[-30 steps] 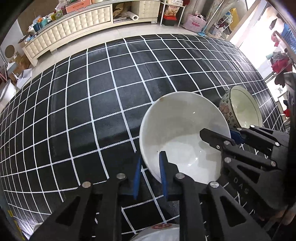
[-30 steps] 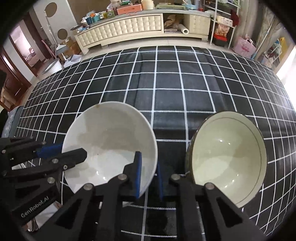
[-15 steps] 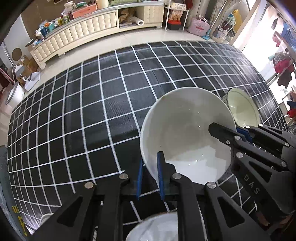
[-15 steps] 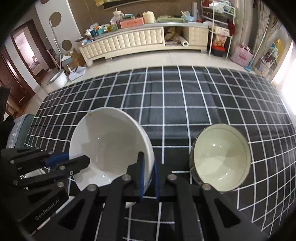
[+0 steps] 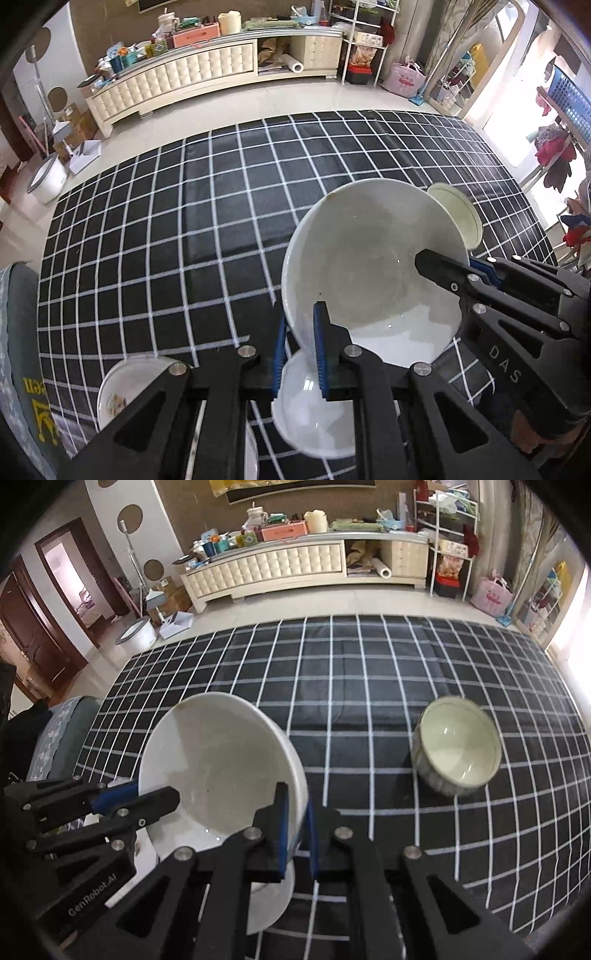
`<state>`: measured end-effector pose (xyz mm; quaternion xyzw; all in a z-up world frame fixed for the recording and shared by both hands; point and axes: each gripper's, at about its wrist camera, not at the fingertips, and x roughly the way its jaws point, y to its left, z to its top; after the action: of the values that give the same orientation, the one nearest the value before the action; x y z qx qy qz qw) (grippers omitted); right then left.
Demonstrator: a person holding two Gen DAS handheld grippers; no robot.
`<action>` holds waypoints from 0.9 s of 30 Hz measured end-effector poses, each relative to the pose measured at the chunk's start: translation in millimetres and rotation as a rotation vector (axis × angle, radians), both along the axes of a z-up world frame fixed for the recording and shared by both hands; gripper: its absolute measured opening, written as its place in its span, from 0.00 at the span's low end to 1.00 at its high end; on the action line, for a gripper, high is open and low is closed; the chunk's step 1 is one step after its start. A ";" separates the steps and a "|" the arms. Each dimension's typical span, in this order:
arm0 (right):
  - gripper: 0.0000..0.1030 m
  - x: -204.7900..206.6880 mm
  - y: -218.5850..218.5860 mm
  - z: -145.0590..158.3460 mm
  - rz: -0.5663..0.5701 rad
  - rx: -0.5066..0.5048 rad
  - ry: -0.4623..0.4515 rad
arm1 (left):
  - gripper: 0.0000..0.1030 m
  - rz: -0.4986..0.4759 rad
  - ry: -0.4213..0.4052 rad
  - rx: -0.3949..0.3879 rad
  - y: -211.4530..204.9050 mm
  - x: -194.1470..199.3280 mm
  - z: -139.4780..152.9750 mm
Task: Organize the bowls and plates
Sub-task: 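Lift the cream bowl and lower it into the white bowl, then open the left tool and pull it back from the nested bowls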
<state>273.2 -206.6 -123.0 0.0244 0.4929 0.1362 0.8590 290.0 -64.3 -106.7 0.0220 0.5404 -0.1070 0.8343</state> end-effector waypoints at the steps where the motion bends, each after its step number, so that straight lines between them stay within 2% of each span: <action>1: 0.12 -4.1 2.3 -3.2 0.002 0.004 0.015 | 0.12 0.004 0.001 -0.001 0.7 -5.6 -0.7; 15: 0.12 -40.1 16.0 -38.8 -0.025 -0.001 0.114 | 0.12 0.070 0.075 -0.036 25.0 -71.3 -36.4; 20: 0.12 -43.9 16.8 -43.8 -0.037 0.007 0.129 | 0.12 0.088 0.116 -0.060 25.8 -75.8 -50.0; 27: 0.12 -39.3 16.3 -50.0 -0.048 0.000 0.148 | 0.12 0.085 0.126 -0.057 25.3 -72.5 -54.1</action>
<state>233.9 -190.3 -172.9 0.0463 0.5544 0.1134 0.8232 217.6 -39.1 -160.8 -0.0313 0.5892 -0.0880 0.8026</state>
